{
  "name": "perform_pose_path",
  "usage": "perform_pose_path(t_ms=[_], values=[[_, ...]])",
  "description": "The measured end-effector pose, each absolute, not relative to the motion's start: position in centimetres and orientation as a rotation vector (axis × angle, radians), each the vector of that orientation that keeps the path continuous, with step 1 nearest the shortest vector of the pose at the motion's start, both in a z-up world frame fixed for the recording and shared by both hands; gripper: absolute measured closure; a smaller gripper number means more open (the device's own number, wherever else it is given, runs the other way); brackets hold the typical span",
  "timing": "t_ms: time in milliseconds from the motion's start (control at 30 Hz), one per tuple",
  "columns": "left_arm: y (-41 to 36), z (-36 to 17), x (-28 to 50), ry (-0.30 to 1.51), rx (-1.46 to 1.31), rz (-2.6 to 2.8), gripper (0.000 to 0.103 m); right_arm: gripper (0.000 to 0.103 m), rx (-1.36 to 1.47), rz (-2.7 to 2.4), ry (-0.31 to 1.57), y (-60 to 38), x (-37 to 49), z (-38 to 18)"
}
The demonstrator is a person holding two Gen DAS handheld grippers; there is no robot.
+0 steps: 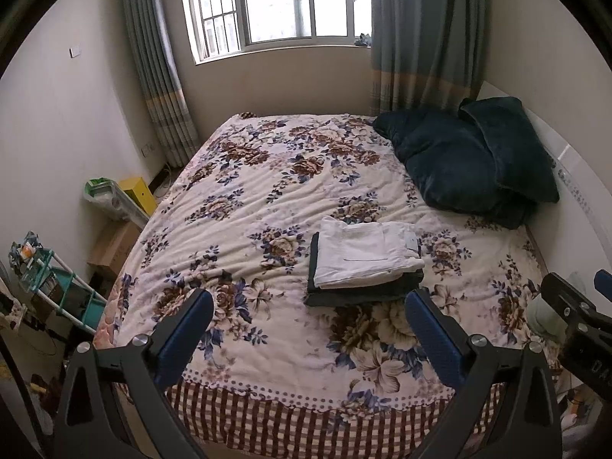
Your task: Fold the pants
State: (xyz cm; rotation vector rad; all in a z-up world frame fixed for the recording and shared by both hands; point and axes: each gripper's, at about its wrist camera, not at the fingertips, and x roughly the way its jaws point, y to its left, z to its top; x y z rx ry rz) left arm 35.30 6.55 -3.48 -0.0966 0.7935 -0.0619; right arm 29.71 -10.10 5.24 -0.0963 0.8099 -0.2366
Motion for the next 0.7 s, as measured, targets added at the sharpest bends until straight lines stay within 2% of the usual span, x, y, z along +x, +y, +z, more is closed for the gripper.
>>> perform_pose_path(t_ms=[700], values=[[7.04, -3.14, 35.45, 0.776, -0.099, -0.061, 0.000, 0.005, -0.090, -0.233, 0.803, -10.27, 29.43, 5.16]])
